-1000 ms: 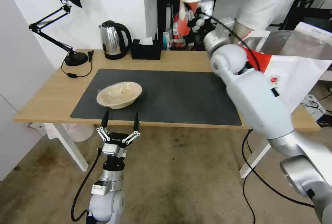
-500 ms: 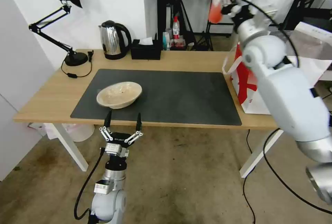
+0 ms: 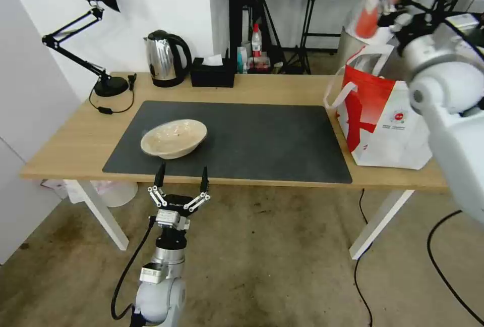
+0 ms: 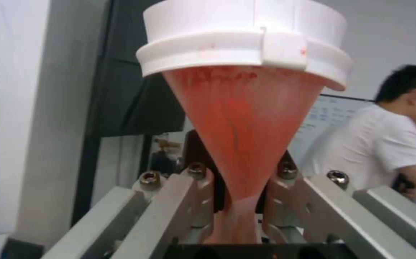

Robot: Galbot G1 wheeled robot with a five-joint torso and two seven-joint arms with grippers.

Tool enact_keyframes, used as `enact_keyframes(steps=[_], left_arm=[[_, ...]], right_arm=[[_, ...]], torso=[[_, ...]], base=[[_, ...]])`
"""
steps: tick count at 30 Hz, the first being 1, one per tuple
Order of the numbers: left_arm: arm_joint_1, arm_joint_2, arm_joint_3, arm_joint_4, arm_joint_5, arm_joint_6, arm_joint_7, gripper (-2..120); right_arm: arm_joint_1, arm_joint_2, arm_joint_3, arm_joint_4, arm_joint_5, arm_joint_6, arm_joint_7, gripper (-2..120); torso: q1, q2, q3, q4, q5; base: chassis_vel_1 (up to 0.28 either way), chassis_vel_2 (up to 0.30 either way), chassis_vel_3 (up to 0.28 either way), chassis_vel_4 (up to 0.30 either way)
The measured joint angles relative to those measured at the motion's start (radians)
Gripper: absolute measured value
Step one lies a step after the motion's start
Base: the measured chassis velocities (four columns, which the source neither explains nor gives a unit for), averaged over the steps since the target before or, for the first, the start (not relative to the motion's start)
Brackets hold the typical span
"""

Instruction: Pick up the trash from the table and place it into the takeout bag.

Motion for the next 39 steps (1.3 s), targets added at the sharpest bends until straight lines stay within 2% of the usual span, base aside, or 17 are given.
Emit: enact_keyframes(steps=[13, 39], left_arm=[[0.008, 0.000, -0.005, -0.012, 0.002, 0.000, -0.001, 100], [0.010, 0.001, -0.012, -0.010, -0.008, 0.000, 0.000, 100]], right_arm=[[-0.025, 0.005, 0.077, -0.074, -0.028, 0.035, -0.009, 7], [-0.029, 0.044, 0.058, -0.192, -0.099, 0.065, -0.017, 7]], torso=[[0.000, 0.000, 0.000, 0.0002, -0.0001], [0.000, 0.000, 0.000, 0.0001, -0.0002]], base=[[0.000, 0.000, 0.000, 0.000], [0.000, 0.000, 0.000, 0.000]])
